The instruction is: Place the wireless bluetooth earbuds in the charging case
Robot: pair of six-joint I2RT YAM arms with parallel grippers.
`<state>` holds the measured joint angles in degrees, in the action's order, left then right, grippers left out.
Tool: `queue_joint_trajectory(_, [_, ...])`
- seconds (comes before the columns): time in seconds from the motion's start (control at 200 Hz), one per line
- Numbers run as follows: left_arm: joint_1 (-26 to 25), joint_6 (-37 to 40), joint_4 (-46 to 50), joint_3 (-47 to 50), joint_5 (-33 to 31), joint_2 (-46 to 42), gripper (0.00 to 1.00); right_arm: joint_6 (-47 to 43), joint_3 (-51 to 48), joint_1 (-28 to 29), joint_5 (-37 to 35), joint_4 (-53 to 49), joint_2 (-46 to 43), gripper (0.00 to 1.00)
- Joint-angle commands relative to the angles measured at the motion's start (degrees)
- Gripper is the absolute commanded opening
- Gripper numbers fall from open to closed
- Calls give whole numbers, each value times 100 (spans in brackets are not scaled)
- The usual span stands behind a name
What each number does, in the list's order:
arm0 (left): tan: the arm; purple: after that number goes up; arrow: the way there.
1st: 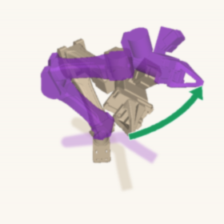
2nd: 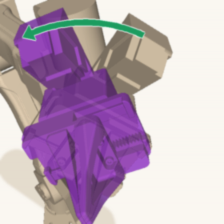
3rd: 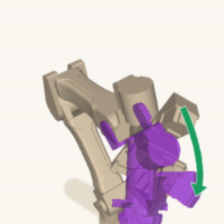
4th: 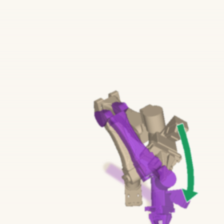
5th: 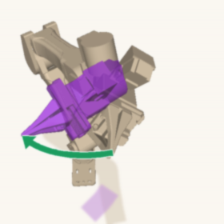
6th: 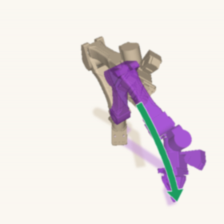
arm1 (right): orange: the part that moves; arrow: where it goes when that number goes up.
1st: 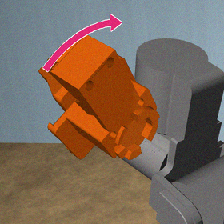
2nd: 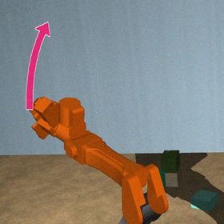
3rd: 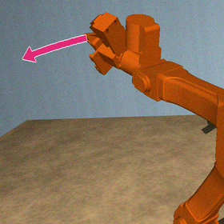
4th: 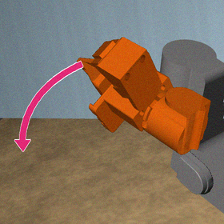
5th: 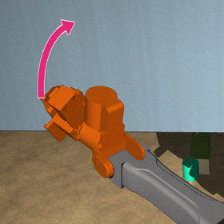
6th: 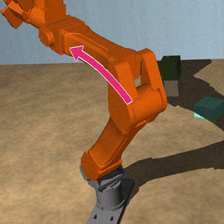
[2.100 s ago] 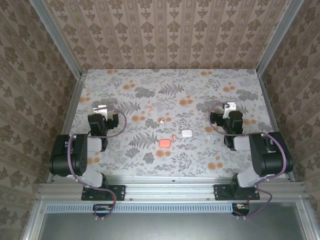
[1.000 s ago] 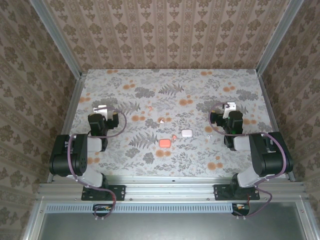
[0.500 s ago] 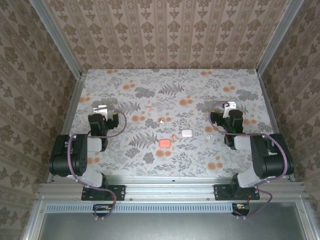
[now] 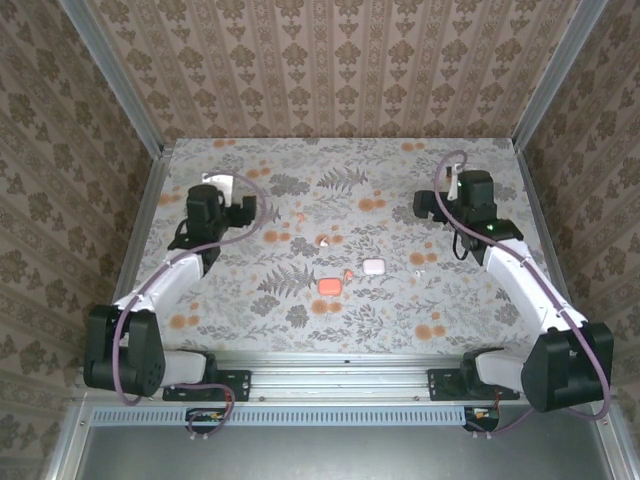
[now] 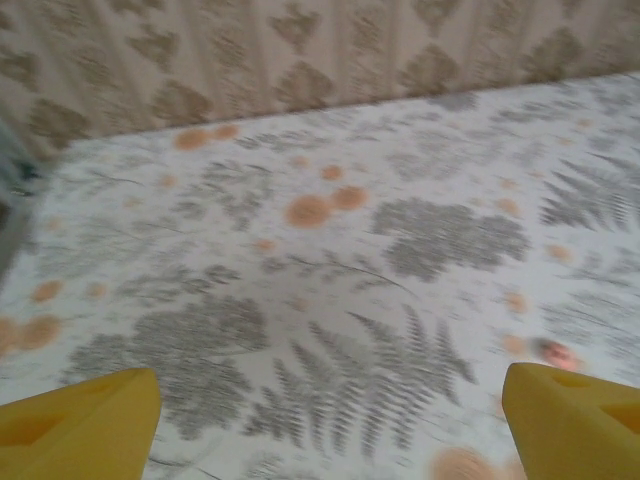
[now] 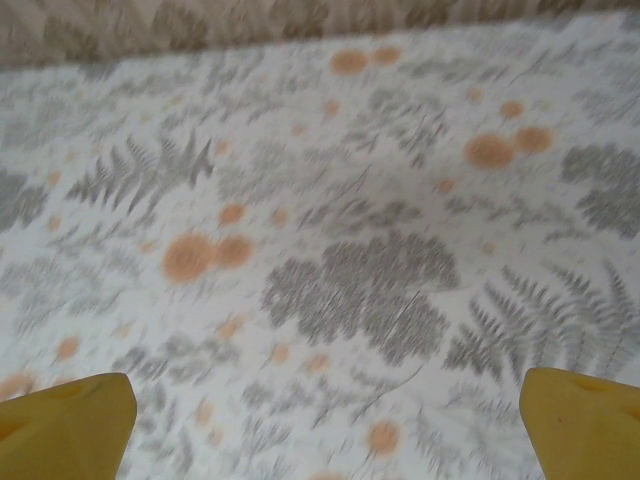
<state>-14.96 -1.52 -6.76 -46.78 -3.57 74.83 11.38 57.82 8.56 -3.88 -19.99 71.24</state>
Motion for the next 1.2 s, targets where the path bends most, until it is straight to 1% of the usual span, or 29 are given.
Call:
queue_joint_trajectory(0.0, [-445,-539,1912,-494,353,59,89,413,757,558,-183,-2593,382,100])
queue_joint_trajectory(0.105, [-693,-983,2551,-593,678,142,87,803,1272,1112,-206,-3414,803,100])
queue_joint_trajectory(0.185, [-745,-1298,2796,-487,744,138,87,1012,1513,1393,71,-3741,1210,100])
queue_joint_trajectory(0.34, [-741,-1623,2996,-188,744,16,87,1313,1767,1851,348,-3857,1872,100])
queue_joint_trajectory(0.375, [-745,-1656,3008,-133,761,-9,87,1323,1831,1915,452,-3862,2047,99])
queue_joint_trajectory(0.44, [-753,-1691,3061,-56,774,-21,87,1351,1921,1957,588,-3872,2369,96])
queue_joint_trajectory(0.67, [-760,-1720,3154,62,761,27,87,1334,2109,1977,721,-3596,3080,93])
queue_joint_trajectory(0.83, [-765,-1728,3155,49,841,105,87,1252,2292,1979,713,-3626,3574,89])
queue_joint_trajectory(1.01, [-761,-1736,3138,12,896,233,87,1176,2407,1975,544,-3606,3939,89])
queue_joint_trajectory(1.195, [-758,-1742,3137,-30,892,307,87,1115,2461,1974,701,-3453,4145,88])
